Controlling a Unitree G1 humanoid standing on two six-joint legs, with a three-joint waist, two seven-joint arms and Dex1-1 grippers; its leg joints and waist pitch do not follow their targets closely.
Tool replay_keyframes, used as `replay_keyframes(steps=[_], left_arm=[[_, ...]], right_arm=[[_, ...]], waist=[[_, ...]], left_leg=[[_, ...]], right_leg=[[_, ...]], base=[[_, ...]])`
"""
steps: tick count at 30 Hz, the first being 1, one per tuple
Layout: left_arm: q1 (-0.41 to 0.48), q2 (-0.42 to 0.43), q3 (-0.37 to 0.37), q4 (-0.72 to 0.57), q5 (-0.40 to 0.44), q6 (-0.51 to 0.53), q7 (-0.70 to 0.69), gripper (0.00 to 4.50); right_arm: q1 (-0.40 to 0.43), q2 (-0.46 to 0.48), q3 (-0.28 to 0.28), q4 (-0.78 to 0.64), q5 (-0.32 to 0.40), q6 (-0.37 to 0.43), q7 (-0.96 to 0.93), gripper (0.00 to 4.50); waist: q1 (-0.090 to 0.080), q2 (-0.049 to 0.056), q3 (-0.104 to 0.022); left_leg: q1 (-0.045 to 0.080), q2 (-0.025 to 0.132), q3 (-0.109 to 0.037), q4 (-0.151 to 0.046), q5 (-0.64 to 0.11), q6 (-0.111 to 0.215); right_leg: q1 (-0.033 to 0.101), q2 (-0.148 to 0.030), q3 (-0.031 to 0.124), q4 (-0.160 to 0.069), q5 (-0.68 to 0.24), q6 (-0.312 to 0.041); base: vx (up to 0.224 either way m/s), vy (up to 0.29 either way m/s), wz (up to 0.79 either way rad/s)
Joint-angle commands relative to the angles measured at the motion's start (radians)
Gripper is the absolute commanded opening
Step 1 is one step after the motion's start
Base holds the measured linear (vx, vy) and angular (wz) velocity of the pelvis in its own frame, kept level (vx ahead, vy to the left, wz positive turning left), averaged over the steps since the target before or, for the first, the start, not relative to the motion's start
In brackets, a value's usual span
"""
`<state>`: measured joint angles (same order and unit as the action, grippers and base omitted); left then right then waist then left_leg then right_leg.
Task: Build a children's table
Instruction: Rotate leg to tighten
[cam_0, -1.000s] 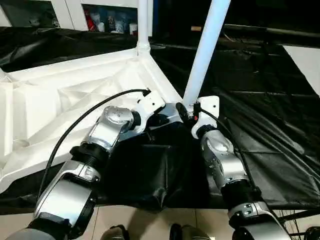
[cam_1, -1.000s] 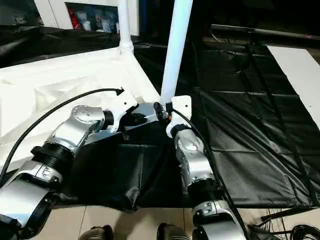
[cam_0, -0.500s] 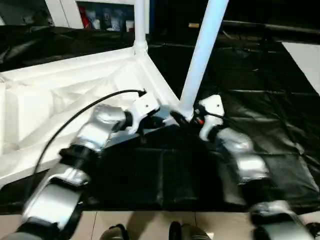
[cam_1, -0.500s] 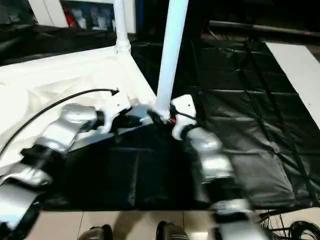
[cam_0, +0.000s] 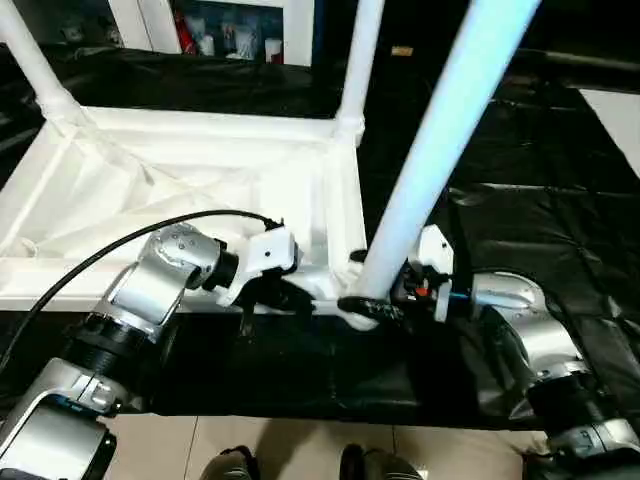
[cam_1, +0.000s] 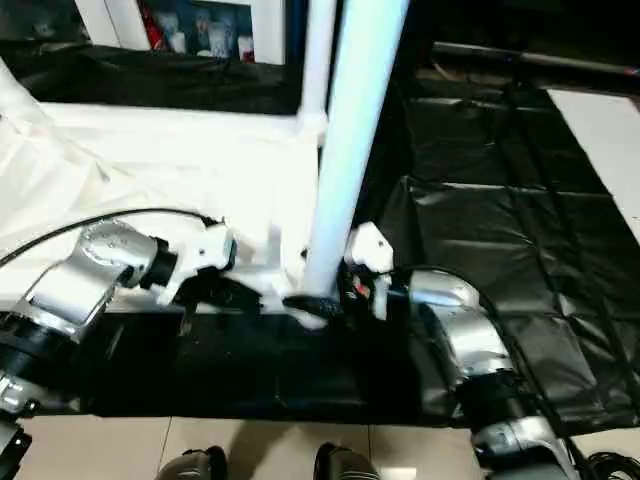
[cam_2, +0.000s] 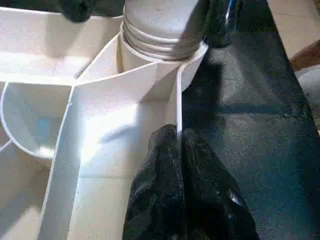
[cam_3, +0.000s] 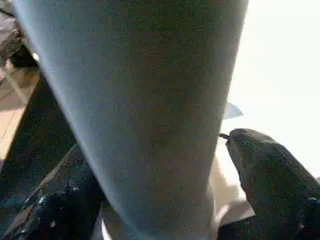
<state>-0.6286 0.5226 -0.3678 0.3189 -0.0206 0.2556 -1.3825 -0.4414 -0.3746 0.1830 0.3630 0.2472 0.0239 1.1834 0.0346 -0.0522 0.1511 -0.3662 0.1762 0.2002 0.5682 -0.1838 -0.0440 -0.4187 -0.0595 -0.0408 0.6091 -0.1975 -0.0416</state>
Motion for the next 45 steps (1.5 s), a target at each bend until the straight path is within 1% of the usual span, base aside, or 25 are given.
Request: replay_keyframes(steps=[1,2,5,7,12,14,15,17,18,19,21,22,23,24,25,29,36,38,39,40,41,42,43,44,45], left_arm=[[0.034,0.016,-0.052,0.005,0.018,0.013,-0.045,0.0],[0.035,0.017,-0.048,0.006,0.02,0.015,-0.042,0.0],[0.037,0.016,-0.042,0.005,0.021,0.02,-0.034,0.0],[0.038,0.015,-0.041,0.006,0.022,0.019,-0.028,0.0],[0.036,0.015,-0.044,0.01,0.018,0.018,-0.017,0.0],[0.036,0.015,-0.043,0.008,0.017,0.02,-0.017,0.0],[0.036,0.016,-0.043,0.008,0.017,0.021,-0.016,0.0],[0.036,0.016,-0.043,0.009,0.019,0.021,-0.014,0.0],[0.036,0.016,-0.043,0.009,0.019,0.021,-0.014,0.0],[0.036,0.016,-0.043,0.009,0.02,0.021,-0.013,0.0],[0.036,0.017,-0.042,0.009,0.019,0.022,-0.012,0.0],[0.036,0.017,-0.042,0.01,0.019,0.022,-0.011,0.0],[0.036,0.017,-0.041,0.01,0.019,0.022,-0.011,0.0],[0.035,0.017,-0.04,0.012,0.019,0.022,-0.009,0.0],[0.035,0.017,-0.04,0.012,0.019,0.022,-0.009,0.0],[0.034,0.015,-0.04,0.015,0.02,0.022,-0.006,0.0],[0.029,0.011,-0.036,0.025,0.021,0.02,0.008,0.0],[0.022,-0.01,-0.019,0.048,0.031,0.02,0.067,0.0],[0.015,-0.026,-0.008,0.066,0.035,0.022,0.104,0.0],[0.009,-0.041,0.003,0.083,0.039,0.025,0.138,0.0],[0.0,-0.061,0.015,0.104,0.039,0.028,0.174,0.0],[-0.005,-0.073,0.021,0.118,0.039,0.029,0.193,0.0],[-0.019,-0.105,0.036,0.153,0.043,0.033,0.252,0.0],[-0.019,-0.105,0.036,0.153,0.043,0.033,0.252,0.0],[-0.043,-0.157,0.054,0.213,0.046,0.033,0.334,0.0]], right_arm=[[0.014,-0.027,0.003,-0.013,0.012,0.018,0.03,3.82],[0.015,-0.032,0.005,-0.015,0.013,0.018,0.038,3.82],[0.018,-0.041,0.006,-0.02,0.018,0.02,0.051,3.82],[0.018,-0.045,0.003,-0.023,0.015,0.02,0.056,3.82],[0.02,-0.04,0.005,-0.021,0.009,0.022,0.057,3.82],[0.018,-0.033,0.004,-0.019,0.015,0.03,0.056,3.82],[0.017,-0.031,0.005,-0.018,0.016,0.034,0.057,3.57],[0.015,-0.032,0.009,-0.016,0.018,0.04,0.062,3.5],[0.015,-0.032,0.009,-0.016,0.018,0.04,0.063,3.32],[0.015,-0.032,0.009,-0.016,0.018,0.041,0.064,3.32],[0.016,-0.034,0.01,-0.018,0.019,0.041,0.071,3.1],[0.017,-0.037,0.01,-0.02,0.022,0.046,0.078,2.99],[0.018,-0.039,0.011,-0.021,0.023,0.048,0.081,2.99],[0.019,-0.044,0.011,-0.024,0.026,0.053,0.092,2.8],[0.019,-0.045,0.011,-0.025,0.026,0.053,0.092,2.71],[0.019,-0.045,0.008,-0.025,0.026,0.057,0.093,2.61],[0.024,-0.037,0.01,-0.02,0.019,0.048,0.082,2.59],[0.022,-0.009,-0.012,0.0,0.014,0.056,0.01,2.59],[0.019,0.012,-0.026,0.015,0.013,0.068,-0.039,2.59],[0.015,0.031,-0.039,0.029,0.012,0.081,-0.085,2.59],[0.012,0.054,-0.052,0.049,0.0,0.078,-0.146,2.59],[0.009,0.067,-0.059,0.061,-0.008,0.073,-0.181,2.59],[0.009,0.098,-0.077,0.075,-0.007,0.082,-0.246,2.58],[0.009,0.098,-0.077,0.075,-0.007,0.082,-0.246,2.58],[0.01,0.157,-0.111,0.101,0.003,0.088,-0.352,2.58]], waist=[[0.001,0.003,-0.062],[0.001,0.003,-0.064],[0.0,0.001,-0.068],[0.0,0.003,-0.067],[0.0,0.001,-0.066],[0.001,0.002,-0.066],[0.0,0.002,-0.067],[0.001,0.0,-0.066],[0.001,0.001,-0.066],[0.001,0.001,-0.066],[0.0,-0.001,-0.066],[0.001,0.001,-0.066],[0.001,0.001,-0.066],[0.001,0.0,-0.066],[0.001,0.0,-0.066],[0.001,0.0,-0.066],[0.001,0.0,-0.065],[0.0,0.001,-0.065],[-0.002,0.002,-0.063],[-0.001,0.001,-0.061],[-0.001,0.0,-0.061],[0.001,0.0,-0.06],[-0.003,-0.004,-0.056],[-0.002,-0.002,-0.056],[-0.003,-0.002,-0.054]], left_leg=[[0.012,0.059,-0.022,-0.06,-0.116,0.087],[0.012,0.059,-0.022,-0.059,-0.106,0.09],[0.009,0.057,-0.022,-0.054,-0.053,0.119],[0.01,0.058,-0.022,-0.053,-0.045,0.129],[0.009,0.058,-0.022,-0.053,-0.053,0.129],[0.01,0.058,-0.022,-0.053,-0.052,0.128],[0.011,0.058,-0.022,-0.052,-0.048,0.13],[0.009,0.058,-0.022,-0.052,-0.044,0.133],[0.009,0.058,-0.022,-0.052,-0.045,0.133],[0.01,0.058,-0.023,-0.052,-0.045,0.133],[0.01,0.058,-0.022,-0.052,-0.046,0.134],[0.01,0.059,-0.023,-0.052,-0.047,0.134],[0.01,0.058,-0.022,-0.052,-0.048,0.134],[0.01,0.058,-0.022,-0.052,-0.049,0.133],[0.01,0.058,-0.023,-0.052,-0.048,0.132],[0.01,0.058,-0.022,-0.051,-0.039,0.136],[0.01,0.057,-0.022,-0.05,-0.035,0.14],[0.011,0.058,-0.022,-0.051,-0.041,0.135],[0.01,0.057,-0.02,-0.051,-0.049,0.135],[0.011,0.057,-0.022,-0.054,-0.077,0.115],[0.011,0.056,-0.022,-0.054,-0.09,0.105],[0.015,0.057,-0.024,-0.057,-0.122,0.085],[0.01,0.056,-0.026,-0.061,-0.138,0.069],[0.012,0.055,-0.026,-0.061,-0.144,0.063],[0.016,0.055,-0.025,-0.062,-0.161,0.054]], right_leg=[[0.058,-0.089,0.06,-0.067,-0.123,-0.257],[0.058,-0.089,0.059,-0.065,-0.11,-0.257],[0.061,-0.086,0.057,-0.055,-0.016,-0.271],[0.06,-0.086,0.056,-0.054,-0.003,-0.277],[0.06,-0.086,0.055,-0.055,-0.025,-0.278],[0.06,-0.086,0.055,-0.055,-0.028,-0.277],[0.06,-0.085,0.055,-0.054,-0.022,-0.277],[0.061,-0.086,0.055,-0.054,-0.019,-0.277],[0.06,-0.086,0.055,-0.054,-0.021,-0.277],[0.06,-0.086,0.054,-0.054,-0.024,-0.276],[0.06,-0.086,0.054,-0.054,-0.027,-0.275],[0.059,-0.086,0.054,-0.054,-0.031,-0.274],[0.06,-0.086,0.054,-0.055,-0.033,-0.275],[0.06,-0.086,0.054,-0.055,-0.036,-0.274],[0.059,-0.086,0.054,-0.055,-0.036,-0.274],[0.06,-0.086,0.054,-0.053,-0.019,-0.277],[0.06,-0.085,0.054,-0.052,-0.01,-0.278],[0.058,-0.085,0.054,-0.054,-0.024,-0.277],[0.054,-0.084,0.054,-0.056,-0.036,-0.277],[0.055,-0.087,0.054,-0.063,-0.087,-0.273],[0.054,-0.088,0.054,-0.066,-0.114,-0.268],[0.053,-0.089,0.054,-0.074,-0.179,-0.252],[0.054,-0.089,0.053,-0.078,-0.233,-0.231],[0.051,-0.089,0.053,-0.081,-0.256,-0.222],[0.044,-0.087,0.055,-0.087,-0.293,-0.208]], base=[[0.0,0.0,0.0],[0.0,0.0,0.0],[0.0,0.0,0.0],[0.0,0.0,0.0],[0.0,0.0,0.0],[0.0,0.0,0.0],[0.0,0.0,0.0],[0.0,0.0,0.0],[0.0,0.0,0.0],[0.0,0.0,0.0],[0.0,0.0,0.0],[0.0,0.0,0.0],[0.0,0.0,0.0],[0.0,0.0,0.0],[0.0,0.0,0.0],[0.0,0.0,0.0],[0.0,0.0,0.0],[0.0,0.0,0.0],[0.0,0.0,0.0],[0.0,0.0,0.0],[0.0,0.0,0.0],[0.0,0.0,0.0],[0.0,0.0,0.0],[0.0,0.0,0.0],[0.0,0.0,0.0]])
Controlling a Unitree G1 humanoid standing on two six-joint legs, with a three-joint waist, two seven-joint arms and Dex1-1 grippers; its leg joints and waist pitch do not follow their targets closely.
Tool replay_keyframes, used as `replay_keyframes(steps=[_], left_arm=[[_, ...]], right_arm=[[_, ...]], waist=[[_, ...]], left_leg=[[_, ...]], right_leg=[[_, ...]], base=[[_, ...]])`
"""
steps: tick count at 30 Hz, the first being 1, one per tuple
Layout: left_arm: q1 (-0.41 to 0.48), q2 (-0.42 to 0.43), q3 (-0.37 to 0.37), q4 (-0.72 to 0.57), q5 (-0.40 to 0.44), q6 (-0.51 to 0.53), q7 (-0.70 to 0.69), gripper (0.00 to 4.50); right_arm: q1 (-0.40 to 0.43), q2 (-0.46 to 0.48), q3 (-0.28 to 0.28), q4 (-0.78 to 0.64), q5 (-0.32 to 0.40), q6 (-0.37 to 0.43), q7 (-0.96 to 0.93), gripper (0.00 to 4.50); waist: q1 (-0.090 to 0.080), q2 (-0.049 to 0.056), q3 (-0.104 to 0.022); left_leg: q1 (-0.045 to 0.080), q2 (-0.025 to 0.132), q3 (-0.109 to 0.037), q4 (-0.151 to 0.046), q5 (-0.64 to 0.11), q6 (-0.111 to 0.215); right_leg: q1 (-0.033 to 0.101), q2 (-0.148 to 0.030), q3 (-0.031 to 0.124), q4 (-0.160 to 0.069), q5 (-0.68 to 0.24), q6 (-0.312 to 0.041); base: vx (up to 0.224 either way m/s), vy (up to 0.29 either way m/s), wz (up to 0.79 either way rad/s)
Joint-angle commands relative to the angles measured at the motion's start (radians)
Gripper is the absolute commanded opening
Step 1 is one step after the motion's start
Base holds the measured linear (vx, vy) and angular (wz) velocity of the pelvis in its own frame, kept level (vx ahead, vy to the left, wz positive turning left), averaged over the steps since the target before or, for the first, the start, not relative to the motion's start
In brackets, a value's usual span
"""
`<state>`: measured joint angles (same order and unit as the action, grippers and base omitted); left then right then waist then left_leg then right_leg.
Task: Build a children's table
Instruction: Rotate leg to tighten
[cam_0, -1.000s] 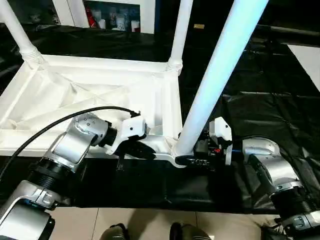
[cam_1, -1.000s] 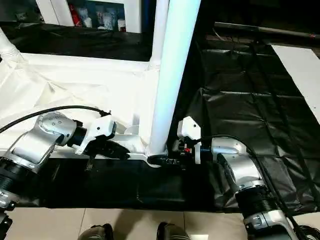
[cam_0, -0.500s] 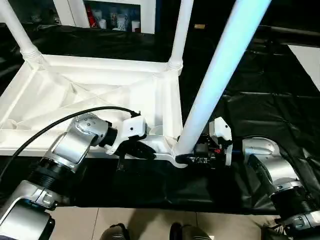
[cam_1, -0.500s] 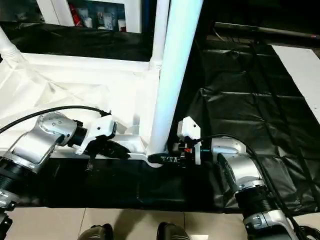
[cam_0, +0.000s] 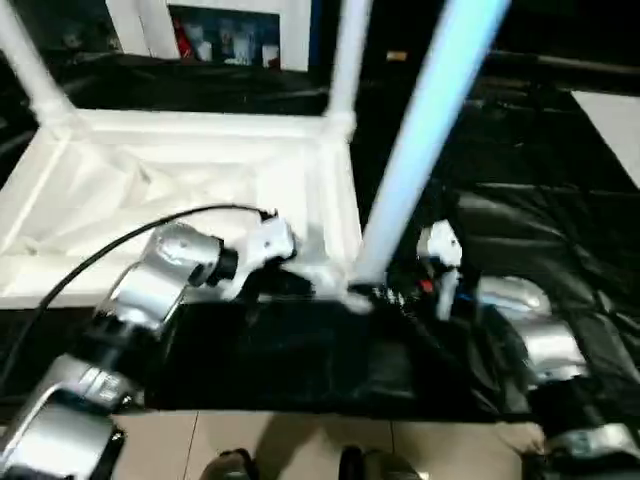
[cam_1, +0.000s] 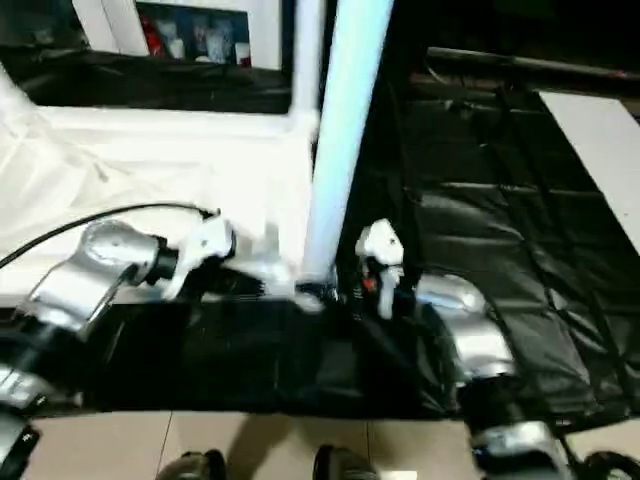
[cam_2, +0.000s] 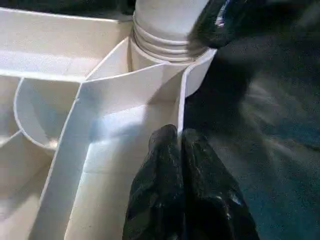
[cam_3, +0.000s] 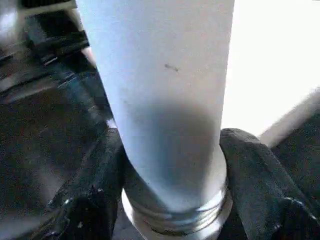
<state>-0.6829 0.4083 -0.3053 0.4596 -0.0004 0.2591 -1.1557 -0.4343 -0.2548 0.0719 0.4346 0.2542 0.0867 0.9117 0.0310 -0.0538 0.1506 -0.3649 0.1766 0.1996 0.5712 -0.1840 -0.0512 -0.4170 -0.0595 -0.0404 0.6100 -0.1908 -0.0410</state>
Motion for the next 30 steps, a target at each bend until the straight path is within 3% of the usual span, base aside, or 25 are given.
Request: replay_keyframes(steps=[1,5,7,10,12,17,18,21,23,24,25,28,30], left_arm=[[-0.009,-0.075,0.003,0.118,0.033,0.027,0.172,0.0],[-0.04,-0.122,0.014,0.186,0.047,0.023,0.264,0.0],[-0.084,-0.175,0.026,0.282,0.079,0.0,0.386,0.0],[-0.111,-0.202,0.028,0.337,0.098,-0.019,0.45,0.0],[-0.123,-0.215,0.027,0.357,0.102,-0.031,0.458,0.0],[-0.12,-0.21,0.017,0.35,0.11,-0.044,0.432,0.0],[-0.118,-0.209,0.018,0.348,0.11,-0.045,0.431,0.0],[-0.119,-0.2,0.02,0.349,0.108,-0.054,0.414,0.0],[-0.12,-0.194,0.02,0.352,0.108,-0.074,0.395,0.0],[-0.119,-0.19,0.018,0.348,0.109,-0.085,0.383,0.0],[-0.118,-0.187,0.017,0.346,0.11,-0.092,0.377,0.0],[-0.105,-0.161,0.002,0.321,0.11,-0.111,0.316,0.0],[-0.09,-0.135,-0.009,0.29,0.103,-0.131,0.252,0.0]], right_arm=[[-0.001,0.076,-0.016,0.048,-0.012,0.027,-0.168,2.57],[-0.012,0.138,-0.042,0.083,-0.034,0.024,-0.321,2.57],[-0.041,0.209,-0.06,0.145,-0.095,0.006,-0.522,2.57],[-0.061,0.249,-0.052,0.18,-0.14,-0.007,-0.63,2.57],[-0.071,0.272,-0.034,0.185,-0.172,-0.013,-0.66,2.57],[-0.061,0.286,-0.048,0.155,-0.13,-0.04,-0.603,2.57],[-0.057,0.288,-0.057,0.146,-0.111,-0.044,-0.584,2.87],[-0.053,0.277,-0.07,0.115,-0.083,-0.058,-0.548,3.21],[-0.056,0.261,-0.081,0.095,-0.067,-0.043,-0.523,3.3],[-0.056,0.244,-0.08,0.083,-0.064,-0.035,-0.496,3.51],[-0.056,0.233,-0.078,0.077,-0.062,-0.032,-0.48,3.51],[-0.04,0.14,-0.025,0.043,-0.076,-0.041,-0.321,3.63],[-0.02,0.061,0.01,0.01,-0.067,-0.045,-0.176,3.63]], waist=[[0.001,-0.001,-0.054],[-0.001,-0.004,-0.055],[-0.002,-0.001,-0.051],[0.001,-0.003,-0.05],[-0.001,-0.001,-0.048],[0.0,-0.006,-0.047],[0.0,-0.005,-0.046],[0.001,-0.006,-0.048],[-0.004,-0.011,-0.05],[-0.005,-0.007,-0.049],[-0.005,-0.007,-0.048],[-0.003,-0.005,-0.051],[-0.002,-0.01,-0.052]], left_leg=[[0.016,0.056,-0.026,-0.067,-0.175,0.052],[0.01,0.052,-0.03,-0.071,-0.168,0.038],[0.015,0.05,-0.027,-0.071,-0.194,0.032],[0.013,0.05,-0.03,-0.074,-0.203,0.03],[0.012,0.051,-0.03,-0.076,-0.216,0.034],[0.01,0.053,-0.032,-0.079,-0.229,0.048],[0.009,0.053,-0.032,-0.08,-0.232,0.05],[0.008,0.055,-0.031,-0.081,-0.213,0.062],[-0.004,0.053,-0.034,-0.083,-0.188,0.068],[-0.007,0.054,-0.036,-0.085,-0.18,0.07],[0.0,0.055,-0.033,-0.084,-0.19,0.072],[0.004,0.055,-0.027,-0.076,-0.162,0.09],[-0.005,0.054,-0.029,-0.074,-0.141,0.109]], right_leg=[[0.042,-0.09,0.055,-0.092,-0.328,-0.2],[0.042,-0.09,0.054,-0.092,-0.345,-0.172],[0.03,-0.089,0.057,-0.101,-0.381,-0.156],[0.034,-0.09,0.057,-0.103,-0.403,-0.133],[0.03,-0.089,0.057,-0.104,-0.398,-0.128],[0.031,-0.092,0.058,-0.106,-0.405,-0.119],[0.031,-0.093,0.058,-0.107,-0.41,-0.117],[0.032,-0.092,0.057,-0.105,-0.379,-0.123],[0.042,-0.093,0.054,-0.101,-0.354,-0.13],[0.043,-0.092,0.052,-0.1,-0.352,-0.132],[0.038,-0.092,0.054,-0.103,-0.359,-0.133],[0.039,-0.091,0.056,-0.098,-0.278,-0.16],[0.049,-0.091,0.054,-0.093,-0.24,-0.167]], base=[[0.0,0.0,0.0],[0.0,0.0,0.0],[0.0,0.0,0.0],[0.0,0.0,0.0],[0.0,0.0,0.0],[0.0,0.0,0.0],[0.0,0.0,0.0],[0.0,0.0,0.0],[0.0,0.0,0.0],[0.0,0.0,0.0],[0.0,0.0,0.0],[0.0,0.0,0.0],[0.0,0.0,0.0]])
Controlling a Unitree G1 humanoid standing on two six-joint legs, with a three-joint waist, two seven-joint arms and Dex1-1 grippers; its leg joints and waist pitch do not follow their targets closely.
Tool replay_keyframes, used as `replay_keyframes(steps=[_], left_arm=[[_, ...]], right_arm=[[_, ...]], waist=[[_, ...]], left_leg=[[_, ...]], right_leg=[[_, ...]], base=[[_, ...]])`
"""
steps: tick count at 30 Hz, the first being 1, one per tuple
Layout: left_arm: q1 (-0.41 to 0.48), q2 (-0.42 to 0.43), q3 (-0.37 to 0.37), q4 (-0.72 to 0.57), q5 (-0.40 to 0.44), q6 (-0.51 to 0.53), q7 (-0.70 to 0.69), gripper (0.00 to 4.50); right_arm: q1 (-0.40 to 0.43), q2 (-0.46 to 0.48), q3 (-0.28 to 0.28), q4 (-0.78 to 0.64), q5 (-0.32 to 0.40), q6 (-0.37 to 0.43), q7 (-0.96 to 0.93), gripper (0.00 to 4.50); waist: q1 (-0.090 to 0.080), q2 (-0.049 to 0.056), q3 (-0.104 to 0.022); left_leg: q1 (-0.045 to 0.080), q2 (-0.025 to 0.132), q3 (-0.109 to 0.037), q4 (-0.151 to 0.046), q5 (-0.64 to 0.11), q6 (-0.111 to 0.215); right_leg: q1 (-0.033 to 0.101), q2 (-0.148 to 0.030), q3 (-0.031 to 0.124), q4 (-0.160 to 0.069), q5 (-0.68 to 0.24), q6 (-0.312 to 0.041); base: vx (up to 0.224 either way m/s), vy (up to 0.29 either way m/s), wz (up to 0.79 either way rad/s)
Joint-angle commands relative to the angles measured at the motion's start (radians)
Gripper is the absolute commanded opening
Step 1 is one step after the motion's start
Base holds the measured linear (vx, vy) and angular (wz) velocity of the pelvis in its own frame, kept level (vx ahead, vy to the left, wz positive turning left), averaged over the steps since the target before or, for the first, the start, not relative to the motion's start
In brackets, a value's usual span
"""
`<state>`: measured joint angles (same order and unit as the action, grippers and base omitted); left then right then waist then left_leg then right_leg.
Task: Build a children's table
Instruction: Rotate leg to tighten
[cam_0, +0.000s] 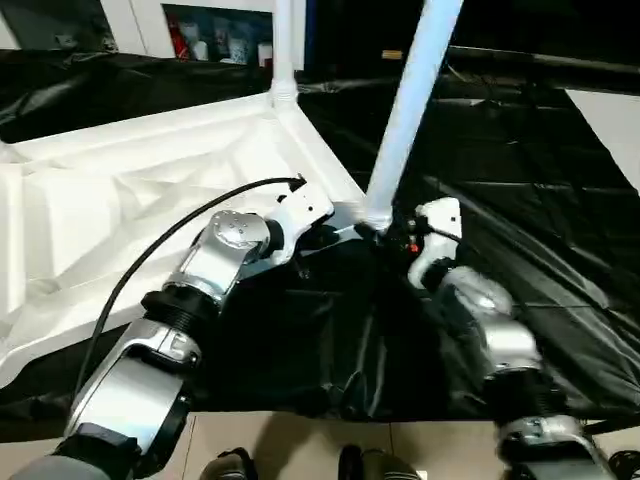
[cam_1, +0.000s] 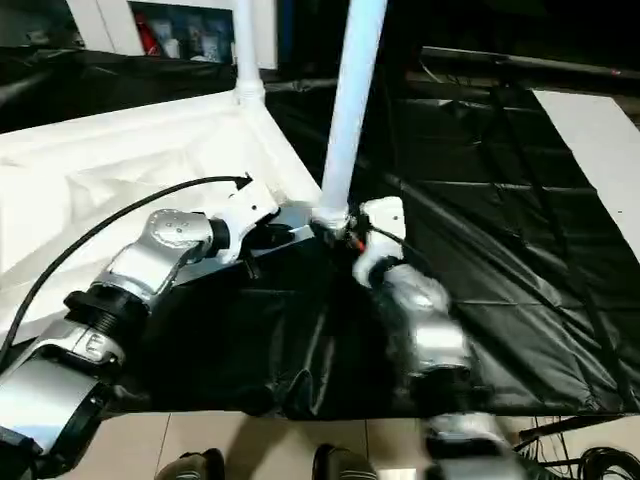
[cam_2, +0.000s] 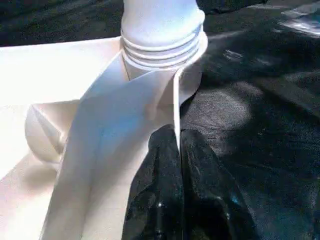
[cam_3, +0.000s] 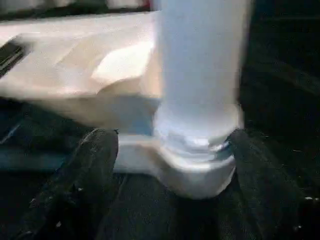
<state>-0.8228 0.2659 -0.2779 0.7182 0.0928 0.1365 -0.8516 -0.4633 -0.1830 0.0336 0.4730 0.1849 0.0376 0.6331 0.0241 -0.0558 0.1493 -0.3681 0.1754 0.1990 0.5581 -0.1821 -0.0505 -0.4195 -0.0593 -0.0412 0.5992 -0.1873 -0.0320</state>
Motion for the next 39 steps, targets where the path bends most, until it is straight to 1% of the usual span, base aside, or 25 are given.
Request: replay_keyframes(steps=[1,2,3,4,5,6,7,8,9,10,12,14,15,16,18,19,20,23,24,27,28,31,33,36,39], left_arm=[[0.05,0.008,-0.037,0.031,0.01,-0.008,-0.052,0.0],[0.061,0.023,-0.042,0.012,0.002,-0.017,-0.095,0.0],[0.07,0.035,-0.046,-0.003,-0.002,-0.033,-0.126,0.0],[0.072,0.038,-0.047,-0.007,-0.003,-0.037,-0.134,0.0],[0.084,0.048,-0.049,-0.028,-0.017,-0.038,-0.173,0.0],[0.099,0.062,-0.053,-0.057,-0.036,-0.041,-0.226,0.0],[0.11,0.072,-0.059,-0.077,-0.046,-0.043,-0.261,0.0],[0.11,0.072,-0.059,-0.077,-0.046,-0.043,-0.261,0.0],[0.129,0.097,-0.074,-0.116,-0.059,-0.042,-0.322,0.0],[0.136,0.11,-0.08,-0.133,-0.063,-0.04,-0.346,0.0],[0.144,0.124,-0.084,-0.15,-0.068,-0.037,-0.369,0.0],[0.15,0.14,-0.08,-0.167,-0.075,-0.034,-0.392,0.0],[0.151,0.144,-0.077,-0.169,-0.076,-0.034,-0.396,0.0],[0.153,0.152,-0.074,-0.177,-0.079,-0.033,-0.407,0.0],[0.154,0.156,-0.073,-0.181,-0.082,-0.032,-0.412,0.0],[0.157,0.162,-0.073,-0.194,-0.086,-0.029,-0.423,0.0],[0.158,0.164,-0.072,-0.198,-0.087,-0.027,-0.427,0.0],[0.16,0.166,-0.07,-0.205,-0.086,-0.025,-0.436,0.0],[0.161,0.167,-0.07,-0.21,-0.088,-0.021,-0.441,0.0],[0.163,0.171,-0.073,-0.225,-0.094,-0.012,-0.451,0.0],[0.162,0.17,-0.073,-0.225,-0.094,-0.012,-0.451,0.0],[0.161,0.17,-0.073,-0.226,-0.093,-0.012,-0.451,0.0],[0.161,0.169,-0.073,-0.226,-0.092,-0.011,-0.45,0.0],[0.161,0.168,-0.072,-0.227,-0.091,-0.009,-0.45,0.0],[0.162,0.17,-0.071,-0.23,-0.09,-0.005,-0.448,0.0]], right_arm=[[0.009,-0.011,0.048,-0.028,0.002,0.004,0.102,3.63],[0.015,-0.046,0.052,-0.036,0.006,-0.004,0.156,3.63],[0.017,-0.068,0.053,-0.042,0.011,-0.008,0.196,3.63],[0.018,-0.075,0.053,-0.044,0.013,-0.009,0.207,3.63],[0.018,-0.09,0.053,-0.043,0.01,-0.017,0.227,3.63],[0.016,-0.105,0.053,-0.045,0.01,-0.022,0.248,3.63],[0.015,-0.11,0.051,-0.045,0.01,-0.029,0.255,3.63],[0.015,-0.11,0.051,-0.045,0.01,-0.029,0.255,3.63],[0.004,-0.125,0.049,-0.033,0.005,-0.047,0.254,3.63],[-0.002,-0.133,0.048,-0.026,0.005,-0.047,0.257,3.63],[-0.007,-0.144,0.048,-0.023,-0.003,-0.048,0.251,3.63],[-0.008,-0.164,0.05,-0.024,-0.01,-0.046,0.271,3.63],[-0.01,-0.17,0.048,-0.019,-0.012,-0.046,0.275,3.63],[-0.014,-0.175,0.039,-0.006,-0.011,-0.051,0.283,3.63],[-0.017,-0.176,0.034,0.001,-0.011,-0.054,0.284,3.63],[-0.011,-0.177,0.038,-0.018,0.001,-0.051,0.303,3.63],[-0.007,-0.178,0.042,-0.026,0.003,-0.052,0.311,3.63],[0.0,-0.182,0.06,-0.04,0.013,-0.051,0.334,3.63],[0.004,-0.184,0.069,-0.046,0.013,-0.053,0.349,3.63],[0.003,-0.179,0.083,-0.035,0.009,-0.061,0.386,3.63],[0.0,-0.176,0.083,-0.03,0.011,-0.059,0.391,3.63],[-0.008,-0.171,0.086,-0.022,0.012,-0.06,0.4,3.63],[-0.015,-0.167,0.086,-0.012,0.015,-0.055,0.408,3.37],[-0.018,-0.169,0.089,-0.009,0.02,-0.053,0.418,3.17],[-0.018,-0.17,0.09,-0.007,0.021,-0.045,0.43,2.85]], waist=[[0.003,-0.008,-0.052],[0.004,-0.004,-0.055],[0.004,-0.006,-0.057],[0.005,-0.005,-0.057],[0.005,-0.005,-0.06],[0.006,-0.002,-0.062],[0.004,-0.003,-0.064],[0.003,-0.003,-0.065],[0.002,-0.001,-0.066],[0.001,-0.001,-0.068],[0.0,0.001,-0.067],[0.004,0.002,-0.064],[0.009,0.003,-0.065],[0.012,0.005,-0.066],[0.012,0.003,-0.066],[0.011,0.004,-0.067],[0.011,0.003,-0.068],[0.012,0.003,-0.071],[0.012,0.002,-0.071],[0.013,0.002,-0.072],[0.012,0.001,-0.072],[0.014,0.002,-0.074],[0.014,0.001,-0.075],[0.015,0.0,-0.076],[0.015,-0.001,-0.077]], left_leg=[[-0.002,0.055,-0.027,-0.058,-0.123,0.121],[0.002,0.056,-0.025,-0.055,-0.11,0.13],[0.002,0.056,-0.024,-0.053,-0.096,0.134],[0.001,0.056,-0.024,-0.051,-0.068,0.145],[0.001,0.057,-0.022,-0.049,-0.056,0.151],[0.003,0.058,-0.022,-0.048,-0.036,0.159],[0.003,0.058,-0.02,-0.045,-0.012,0.17],[0.003,0.058,-0.02,-0.044,-0.004,0.175],[0.005,0.06,-0.02,-0.043,0.01,0.182],[0.006,0.06,-0.02,-0.043,0.021,0.186],[0.011,0.06,-0.016,-0.042,0.025,0.189],[0.012,0.061,-0.013,-0.042,0.001,0.186],[0.015,0.063,-0.013,-0.043,-0.021,0.176],[0.015,0.064,-0.015,-0.044,-0.033,0.164],[0.012,0.063,-0.015,-0.044,-0.041,0.15],[0.013,0.062,-0.016,-0.044,-0.041,0.147],[0.012,0.061,-0.016,-0.042,-0.044,0.145],[0.01,0.059,-0.016,-0.04,-0.036,0.145],[0.01,0.059,-0.016,-0.04,-0.034,0.147],[0.009,0.059,-0.017,-0.039,-0.035,0.148],[0.009,0.06,-0.017,-0.039,-0.032,0.15],[0.011,0.059,-0.016,-0.037,-0.025,0.153],[0.01,0.059,-0.016,-0.036,-0.02,0.157],[0.009,0.058,-0.016,-0.034,-0.01,0.161],[0.009,0.057,-0.016,-0.033,0.0,0.168]], right_leg=[[0.05,-0.09,0.055,-0.079,-0.213,-0.186],[0.05,-0.091,0.056,-0.076,-0.181,-0.204],[0.051,-0.09,0.056,-0.072,-0.151,-0.213],[0.055,-0.089,0.056,-0.065,-0.091,-0.232],[0.056,-0.088,0.056,-0.061,-0.061,-0.241],[0.057,-0.088,0.055,-0.054,-0.01,-0.261],[0.059,-0.086,0.054,-0.047,0.039,-0.278],[0.06,-0.087,0.054,-0.044,0.06,-0.286],[0.06,-0.087,0.054,-0.041,0.089,-0.298],[0.061,-0.087,0.054,-0.038,0.105,-0.306],[0.058,-0.085,0.055,-0.037,0.112,-0.317],[0.055,-0.084,0.055,-0.04,0.083,-0.319],[0.055,-0.086,0.056,-0.044,0.049,-0.313],[0.056,-0.087,0.055,-0.044,0.024,-0.312],[0.058,-0.087,0.056,-0.044,0.011,-0.308],[0.058,-0.086,0.056,-0.043,0.012,-0.306],[0.059,-0.086,0.057,-0.043,0.012,-0.306],[0.061,-0.087,0.057,-0.041,0.025,-0.304],[0.061,-0.085,0.057,-0.04,0.031,-0.303],[0.062,-0.087,0.057,-0.039,0.024,-0.303],[0.062,-0.086,0.056,-0.038,0.029,-0.304],[0.061,-0.084,0.056,-0.036,0.038,-0.307],[0.062,-0.085,0.056,-0.034,0.046,-0.309],[0.063,-0.085,0.056,-0.032,0.059,-0.312],[0.063,-0.083,0.055,-0.029,0.074,-0.313]], base=[[0.0,0.0,0.0],[0.0,0.0,0.0],[0.0,0.0,0.0],[0.0,0.0,0.0],[0.0,0.0,0.0],[0.0,0.0,0.0],[0.0,0.0,0.0],[0.0,0.0,0.0],[0.0,0.0,0.0],[0.0,0.0,0.0],[0.0,0.0,0.0],[0.0,0.0,0.0],[0.0,0.0,0.0],[0.0,0.0,0.0],[0.0,0.0,0.0],[0.0,0.0,0.0],[0.0,0.0,0.0],[0.0,0.0,0.0],[0.0,0.0,0.0],[0.0,0.0,0.0],[0.0,0.0,0.0],[0.0,0.0,0.0],[0.0,0.0,0.0],[0.0,0.0,0.0],[0.0,0.0,0.0]])
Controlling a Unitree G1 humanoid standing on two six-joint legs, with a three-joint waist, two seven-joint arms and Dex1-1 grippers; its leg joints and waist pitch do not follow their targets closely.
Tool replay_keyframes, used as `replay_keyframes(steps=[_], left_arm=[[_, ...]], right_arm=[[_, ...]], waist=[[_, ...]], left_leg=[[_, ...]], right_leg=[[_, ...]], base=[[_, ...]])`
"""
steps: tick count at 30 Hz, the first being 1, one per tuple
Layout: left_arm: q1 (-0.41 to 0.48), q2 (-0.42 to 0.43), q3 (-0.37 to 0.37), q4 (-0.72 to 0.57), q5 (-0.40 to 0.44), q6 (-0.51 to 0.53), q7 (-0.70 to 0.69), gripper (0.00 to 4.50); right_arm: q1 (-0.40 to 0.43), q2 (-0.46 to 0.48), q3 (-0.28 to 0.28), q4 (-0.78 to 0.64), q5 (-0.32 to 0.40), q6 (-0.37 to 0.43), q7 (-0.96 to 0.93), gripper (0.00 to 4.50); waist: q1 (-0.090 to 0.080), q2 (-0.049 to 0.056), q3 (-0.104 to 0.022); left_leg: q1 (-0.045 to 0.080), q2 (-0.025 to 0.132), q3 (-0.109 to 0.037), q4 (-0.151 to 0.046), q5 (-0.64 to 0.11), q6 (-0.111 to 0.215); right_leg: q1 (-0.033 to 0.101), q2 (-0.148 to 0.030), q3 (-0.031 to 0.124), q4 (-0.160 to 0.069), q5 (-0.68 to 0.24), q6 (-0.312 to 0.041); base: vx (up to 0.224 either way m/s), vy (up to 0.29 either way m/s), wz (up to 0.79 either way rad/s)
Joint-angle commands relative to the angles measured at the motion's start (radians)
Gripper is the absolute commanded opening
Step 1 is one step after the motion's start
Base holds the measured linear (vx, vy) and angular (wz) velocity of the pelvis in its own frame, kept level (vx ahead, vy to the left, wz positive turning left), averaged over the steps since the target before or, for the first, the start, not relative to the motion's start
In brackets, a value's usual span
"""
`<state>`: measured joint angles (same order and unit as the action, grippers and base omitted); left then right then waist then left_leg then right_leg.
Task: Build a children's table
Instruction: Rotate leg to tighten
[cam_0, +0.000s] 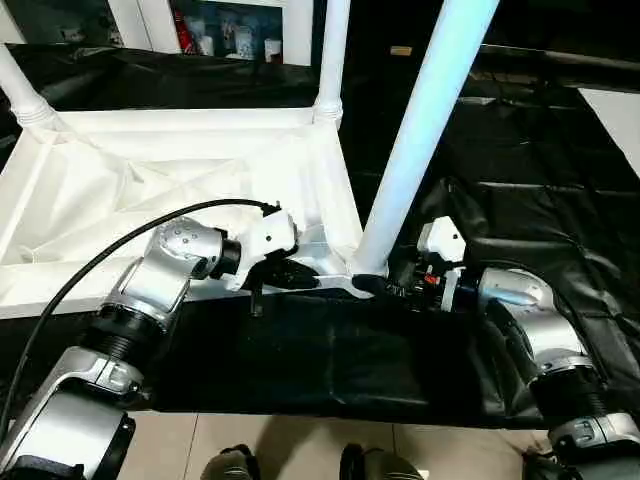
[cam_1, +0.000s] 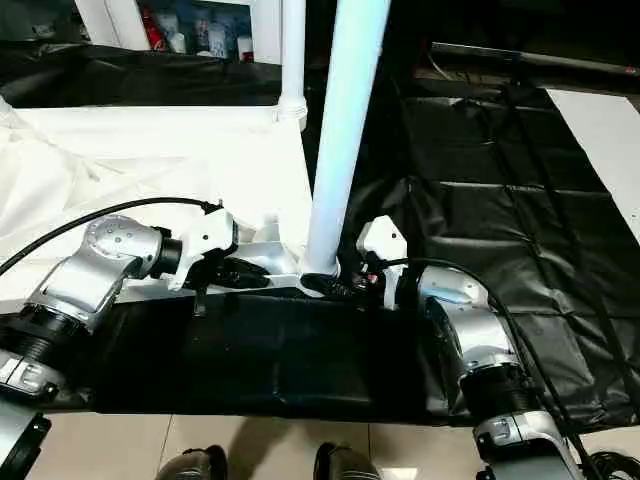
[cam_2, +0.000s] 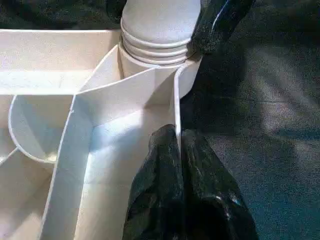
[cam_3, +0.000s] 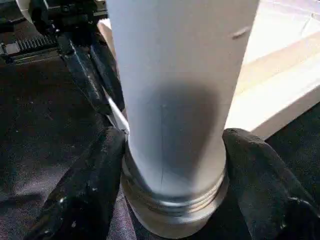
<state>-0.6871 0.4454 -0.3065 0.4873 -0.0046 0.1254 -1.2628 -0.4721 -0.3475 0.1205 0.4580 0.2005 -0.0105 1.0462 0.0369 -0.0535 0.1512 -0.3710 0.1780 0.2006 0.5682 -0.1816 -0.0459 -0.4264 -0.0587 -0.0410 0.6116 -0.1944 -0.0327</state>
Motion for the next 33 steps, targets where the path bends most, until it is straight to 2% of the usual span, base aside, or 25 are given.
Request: replay_keyframes(steps=[1,5,14,16,17,19,20,21,22,24,25,26,28,29,30,33], left_arm=[[0.026,-0.009,-0.042,0.0,0.008,0.007,-0.036,0.0],[0.027,-0.006,-0.042,0.001,0.009,0.009,-0.035,0.0],[0.021,-0.009,-0.041,0.017,0.026,0.012,-0.004,0.0],[0.005,-0.037,-0.026,0.057,0.042,0.022,0.073,0.0],[-0.002,-0.055,-0.019,0.078,0.046,0.023,0.108,0.0],[-0.013,-0.093,-0.01,0.12,0.051,0.031,0.165,0.0],[-0.013,-0.093,-0.01,0.12,0.051,0.031,0.165,0.0],[-0.023,-0.123,-0.008,0.153,0.056,0.037,0.205,0.0],[-0.026,-0.132,-0.008,0.162,0.058,0.039,0.216,0.0],[-0.054,-0.188,0.002,0.227,0.069,0.047,0.301,0.0],[-0.058,-0.194,0.002,0.236,0.071,0.049,0.313,0.0],[-0.076,-0.217,0.005,0.27,0.081,0.057,0.359,0.0],[-0.117,-0.266,0.022,0.349,0.089,0.069,0.453,0.0],[-0.129,-0.281,0.028,0.373,0.093,0.068,0.475,0.0],[-0.139,-0.29,0.03,0.389,0.099,0.065,0.489,0.0],[-0.147,-0.297,0.028,0.401,0.106,0.058,0.496,0.0]], right_arm=[[-0.009,-0.007,0.004,0.008,0.005,0.004,0.02,2.82],[-0.012,-0.005,-0.001,0.021,0.004,-0.003,0.022,2.61],[0.002,0.009,-0.008,0.016,0.005,-0.007,-0.004,2.59],[0.001,0.068,-0.052,0.037,0.003,0.015,-0.155,2.59],[-0.002,0.099,-0.075,0.053,0.002,0.024,-0.234,2.59],[-0.003,0.164,-0.113,0.073,-0.006,0.039,-0.394,2.58],[-0.003,0.164,-0.113,0.073,-0.006,0.039,-0.394,2.58],[-0.003,0.212,-0.134,0.083,-0.017,0.052,-0.511,2.58],[-0.004,0.225,-0.138,0.087,-0.022,0.055,-0.543,2.57],[-0.01,0.292,-0.144,0.117,-0.066,0.061,-0.709,2.57],[-0.011,0.298,-0.142,0.122,-0.075,0.06,-0.729,2.57],[-0.017,0.323,-0.128,0.143,-0.114,0.056,-0.802,2.57],[-0.042,0.382,-0.09,0.19,-0.179,0.043,-0.917,2.56],[-0.05,0.403,-0.083,0.204,-0.19,0.037,-0.947,2.56],[-0.056,0.426,-0.078,0.208,-0.19,0.032,-0.958,2.56],[-0.058,0.449,-0.069,0.202,-0.185,0.031,-0.955,2.56]], waist=[[0.002,-0.003,-0.079],[0.002,-0.002,-0.079],[0.003,-0.002,-0.08],[0.002,-0.003,-0.077],[0.002,-0.003,-0.074],[-0.002,-0.001,-0.07],[-0.002,0.0,-0.066],[-0.005,0.0,-0.066],[-0.006,0.002,-0.063],[-0.008,0.005,-0.061],[-0.007,0.003,-0.059],[-0.008,0.004,-0.059],[-0.01,0.006,-0.054],[-0.008,0.003,-0.054],[-0.007,0.001,-0.054],[-0.005,0.001,-0.052]], left_leg=[[0.012,0.055,-0.018,-0.042,0.004,0.167],[0.012,0.054,-0.018,-0.041,0.006,0.171],[0.013,0.054,-0.018,-0.04,0.011,0.171],[0.012,0.054,-0.018,-0.041,0.002,0.167],[0.012,0.054,-0.018,-0.043,-0.017,0.153],[0.014,0.053,-0.02,-0.049,-0.073,0.102],[0.015,0.055,-0.024,-0.054,-0.107,0.078],[0.014,0.054,-0.025,-0.055,-0.117,0.068],[0.016,0.054,-0.024,-0.057,-0.133,0.06],[0.022,0.054,-0.026,-0.062,-0.171,0.025],[0.024,0.052,-0.026,-0.064,-0.183,0.017],[0.023,0.051,-0.027,-0.064,-0.186,0.015],[0.027,0.051,-0.025,-0.067,-0.205,0.007],[0.028,0.048,-0.028,-0.068,-0.221,-0.004],[0.024,0.047,-0.03,-0.07,-0.224,0.003],[0.024,0.048,-0.029,-0.072,-0.241,0.019]], right_leg=[[0.07,-0.085,0.055,-0.041,0.088,-0.315],[0.07,-0.084,0.054,-0.041,0.085,-0.316],[0.069,-0.083,0.054,-0.038,0.093,-0.319],[0.069,-0.084,0.054,-0.042,0.075,-0.314],[0.065,-0.085,0.054,-0.048,0.035,-0.31],[0.061,-0.087,0.054,-0.06,-0.089,-0.284],[0.061,-0.089,0.054,-0.067,-0.147,-0.271],[0.062,-0.088,0.054,-0.069,-0.168,-0.261],[0.057,-0.087,0.054,-0.073,-0.191,-0.253],[0.053,-0.088,0.056,-0.083,-0.261,-0.222],[0.051,-0.089,0.057,-0.086,-0.278,-0.211],[0.051,-0.089,0.056,-0.087,-0.287,-0.207],[0.039,-0.086,0.057,-0.091,-0.303,-0.197],[0.043,-0.089,0.058,-0.094,-0.335,-0.184],[0.045,-0.091,0.06,-0.097,-0.344,-0.163],[0.041,-0.089,0.061,-0.098,-0.34,-0.151]], base=[[0.0,0.0,0.0],[0.0,0.0,0.0],[0.0,0.0,0.0],[0.0,0.0,0.0],[0.0,0.0,0.0],[0.0,0.0,0.0],[0.0,0.0,0.0],[0.0,0.0,0.0],[0.0,0.0,0.0],[0.0,0.0,0.0],[0.0,0.0,0.0],[0.0,0.0,0.0],[0.0,0.0,0.0],[0.0,0.0,0.0],[0.0,0.0,0.0],[0.0,0.0,0.0]])
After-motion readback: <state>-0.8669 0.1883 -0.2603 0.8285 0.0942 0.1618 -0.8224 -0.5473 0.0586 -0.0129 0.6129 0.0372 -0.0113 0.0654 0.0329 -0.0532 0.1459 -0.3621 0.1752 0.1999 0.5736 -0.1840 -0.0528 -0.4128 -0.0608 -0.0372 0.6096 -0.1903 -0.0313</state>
